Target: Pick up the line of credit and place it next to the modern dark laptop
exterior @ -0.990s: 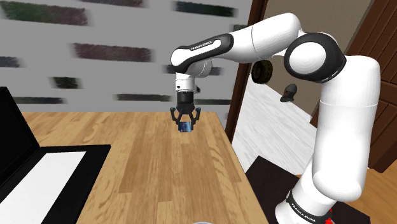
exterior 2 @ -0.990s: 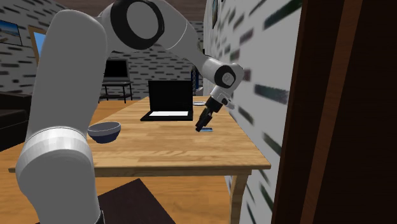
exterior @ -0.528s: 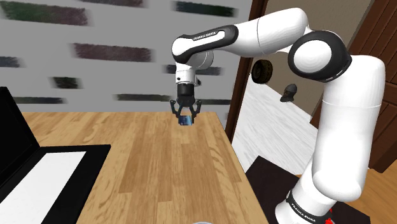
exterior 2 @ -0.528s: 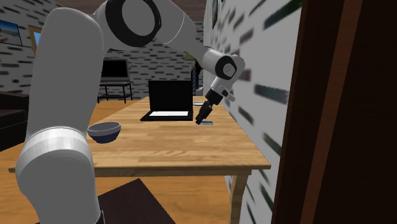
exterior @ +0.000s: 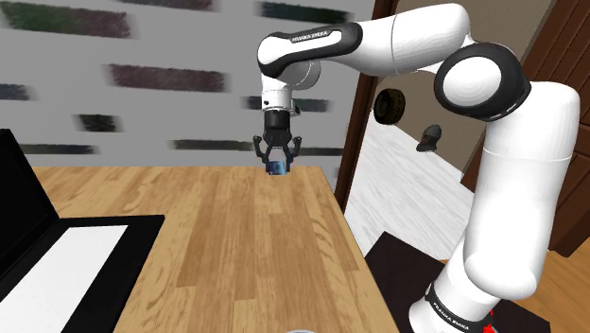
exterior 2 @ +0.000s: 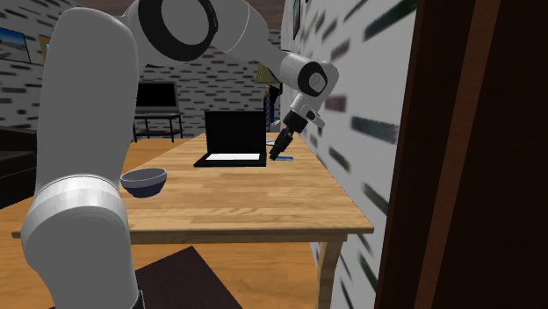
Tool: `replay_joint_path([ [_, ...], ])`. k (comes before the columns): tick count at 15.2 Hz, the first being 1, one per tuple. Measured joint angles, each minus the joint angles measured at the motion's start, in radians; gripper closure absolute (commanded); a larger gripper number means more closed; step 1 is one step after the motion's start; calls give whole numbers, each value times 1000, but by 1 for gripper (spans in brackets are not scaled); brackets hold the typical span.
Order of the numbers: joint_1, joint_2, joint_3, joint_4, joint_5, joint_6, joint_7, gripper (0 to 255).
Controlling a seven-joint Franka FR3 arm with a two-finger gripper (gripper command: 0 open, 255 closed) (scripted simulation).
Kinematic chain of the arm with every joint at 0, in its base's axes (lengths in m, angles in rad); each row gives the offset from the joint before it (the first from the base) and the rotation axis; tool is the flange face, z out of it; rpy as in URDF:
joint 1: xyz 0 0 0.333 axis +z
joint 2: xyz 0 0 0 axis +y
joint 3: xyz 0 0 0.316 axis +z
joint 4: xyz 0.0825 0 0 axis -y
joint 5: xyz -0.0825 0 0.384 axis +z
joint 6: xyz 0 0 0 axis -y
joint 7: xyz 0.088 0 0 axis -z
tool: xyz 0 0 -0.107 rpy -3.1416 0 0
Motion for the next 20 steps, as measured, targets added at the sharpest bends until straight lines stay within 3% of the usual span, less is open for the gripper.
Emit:
replay_joint_path([
  [20, -14, 9, 1, 276, 20, -253, 90, 255],
])
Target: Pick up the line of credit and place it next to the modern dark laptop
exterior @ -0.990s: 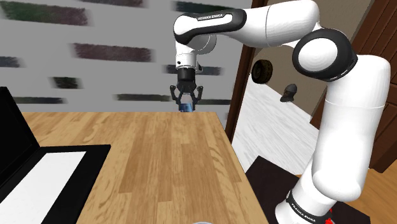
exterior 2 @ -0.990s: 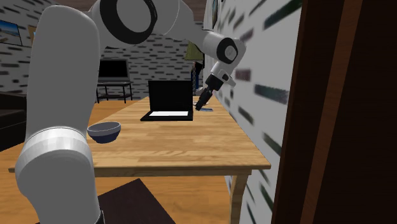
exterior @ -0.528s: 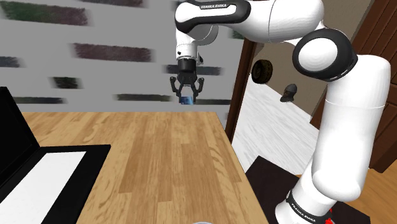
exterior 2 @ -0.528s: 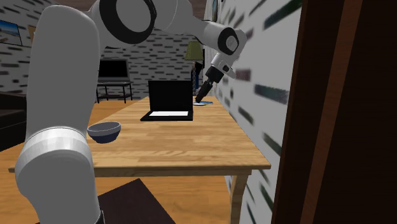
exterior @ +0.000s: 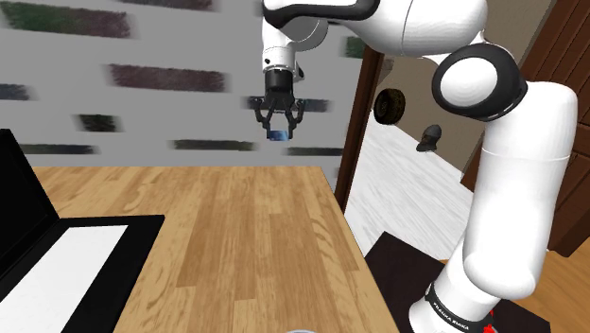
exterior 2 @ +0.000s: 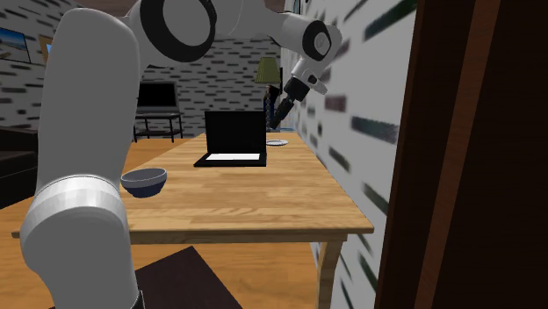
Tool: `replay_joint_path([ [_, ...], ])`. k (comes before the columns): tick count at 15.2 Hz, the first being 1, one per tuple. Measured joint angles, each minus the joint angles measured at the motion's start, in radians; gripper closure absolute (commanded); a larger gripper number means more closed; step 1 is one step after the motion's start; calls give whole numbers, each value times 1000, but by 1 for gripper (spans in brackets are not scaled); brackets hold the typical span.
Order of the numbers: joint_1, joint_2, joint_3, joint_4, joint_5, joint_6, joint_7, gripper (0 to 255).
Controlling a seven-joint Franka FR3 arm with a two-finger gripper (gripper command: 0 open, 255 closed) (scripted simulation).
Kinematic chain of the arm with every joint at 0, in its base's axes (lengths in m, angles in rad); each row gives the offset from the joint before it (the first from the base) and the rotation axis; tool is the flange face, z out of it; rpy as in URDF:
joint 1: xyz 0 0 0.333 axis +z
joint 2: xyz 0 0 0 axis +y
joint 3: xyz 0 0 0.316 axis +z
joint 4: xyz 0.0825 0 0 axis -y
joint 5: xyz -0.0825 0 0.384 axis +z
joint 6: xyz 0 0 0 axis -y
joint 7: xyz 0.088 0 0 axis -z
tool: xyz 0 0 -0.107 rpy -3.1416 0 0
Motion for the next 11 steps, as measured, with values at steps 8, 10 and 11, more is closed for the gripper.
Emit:
replay_joint_path([
  [8, -6, 35, 3, 155, 18, -112, 48, 255],
  [10, -9, 55, 4, 211, 24, -147, 62, 255],
  [11, -10, 62, 5, 234, 28, -161, 70, 255],
])
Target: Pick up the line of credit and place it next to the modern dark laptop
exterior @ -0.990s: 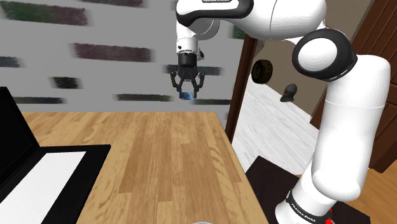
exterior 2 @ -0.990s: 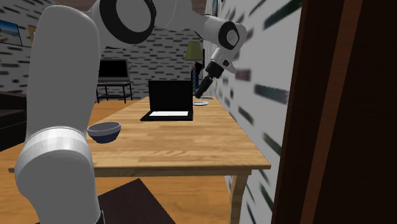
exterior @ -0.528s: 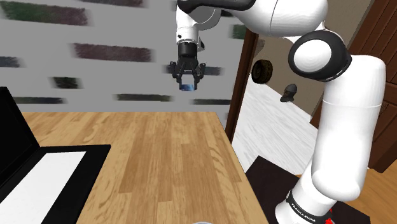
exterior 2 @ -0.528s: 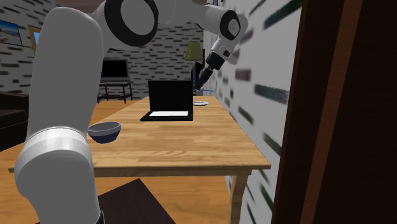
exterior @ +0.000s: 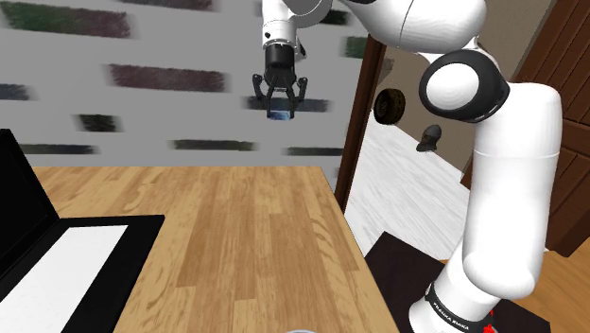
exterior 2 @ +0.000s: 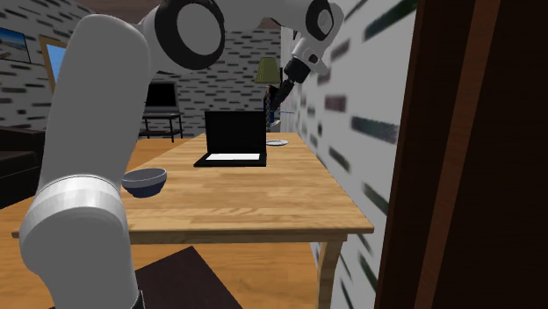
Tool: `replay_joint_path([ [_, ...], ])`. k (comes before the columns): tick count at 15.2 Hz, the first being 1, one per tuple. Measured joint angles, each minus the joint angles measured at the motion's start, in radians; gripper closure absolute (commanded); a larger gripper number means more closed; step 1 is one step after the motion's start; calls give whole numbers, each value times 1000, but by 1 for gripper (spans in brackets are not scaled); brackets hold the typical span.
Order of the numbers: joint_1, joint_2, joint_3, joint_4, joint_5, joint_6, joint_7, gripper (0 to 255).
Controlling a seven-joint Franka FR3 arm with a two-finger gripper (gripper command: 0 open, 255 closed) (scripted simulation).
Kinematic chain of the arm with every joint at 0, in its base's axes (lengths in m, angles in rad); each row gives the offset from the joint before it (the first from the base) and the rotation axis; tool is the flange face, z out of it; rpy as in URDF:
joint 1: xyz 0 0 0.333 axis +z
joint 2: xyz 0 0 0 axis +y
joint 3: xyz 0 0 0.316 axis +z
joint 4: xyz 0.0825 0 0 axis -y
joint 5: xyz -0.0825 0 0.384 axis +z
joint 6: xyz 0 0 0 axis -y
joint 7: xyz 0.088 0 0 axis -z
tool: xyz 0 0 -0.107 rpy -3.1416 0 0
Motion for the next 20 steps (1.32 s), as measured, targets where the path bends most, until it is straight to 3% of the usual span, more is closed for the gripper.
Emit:
replay_joint_path([
  [8, -2, 82, 13, 226, 36, -128, 81, 255],
  [13, 67, -22, 37, 59, 51, -31, 145, 255],
  [20, 170, -98, 93, -53, 83, 77, 282, 255],
])
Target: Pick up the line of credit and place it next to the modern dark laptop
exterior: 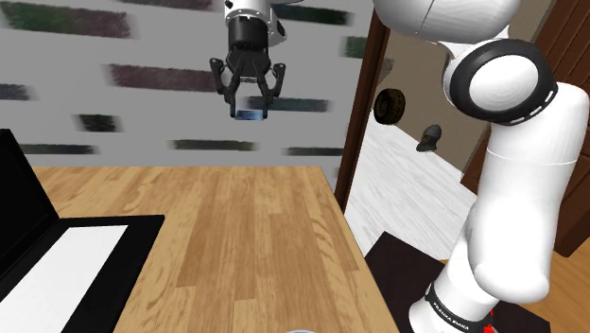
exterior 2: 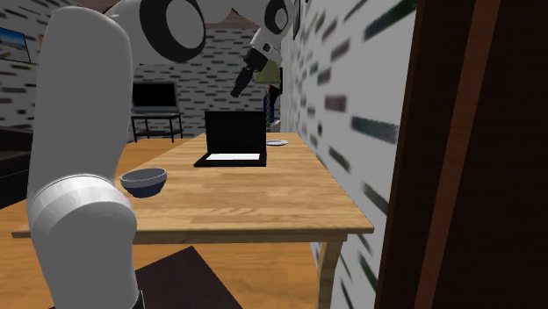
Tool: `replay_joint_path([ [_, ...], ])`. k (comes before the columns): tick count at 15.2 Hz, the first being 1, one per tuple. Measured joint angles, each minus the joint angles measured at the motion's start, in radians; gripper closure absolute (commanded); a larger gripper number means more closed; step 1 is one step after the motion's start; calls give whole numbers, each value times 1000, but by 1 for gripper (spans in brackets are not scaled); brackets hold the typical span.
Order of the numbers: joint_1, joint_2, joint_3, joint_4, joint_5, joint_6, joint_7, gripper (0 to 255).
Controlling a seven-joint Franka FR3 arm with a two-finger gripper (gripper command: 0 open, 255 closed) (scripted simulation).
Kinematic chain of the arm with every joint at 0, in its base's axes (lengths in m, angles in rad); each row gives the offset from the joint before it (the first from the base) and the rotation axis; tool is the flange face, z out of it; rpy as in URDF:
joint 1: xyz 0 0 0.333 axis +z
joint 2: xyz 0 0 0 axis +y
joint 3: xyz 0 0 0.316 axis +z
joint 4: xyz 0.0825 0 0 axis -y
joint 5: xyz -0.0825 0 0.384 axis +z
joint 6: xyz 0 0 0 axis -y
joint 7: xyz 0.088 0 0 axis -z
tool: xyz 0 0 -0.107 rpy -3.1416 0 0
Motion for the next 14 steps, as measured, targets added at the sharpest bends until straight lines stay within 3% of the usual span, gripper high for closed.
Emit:
replay_joint_path([
  [3, 44, -24, 26, -55, 7, 61, 48, 255],
  [14, 219, 32, 129, -4, 14, 204, 286, 255],
])
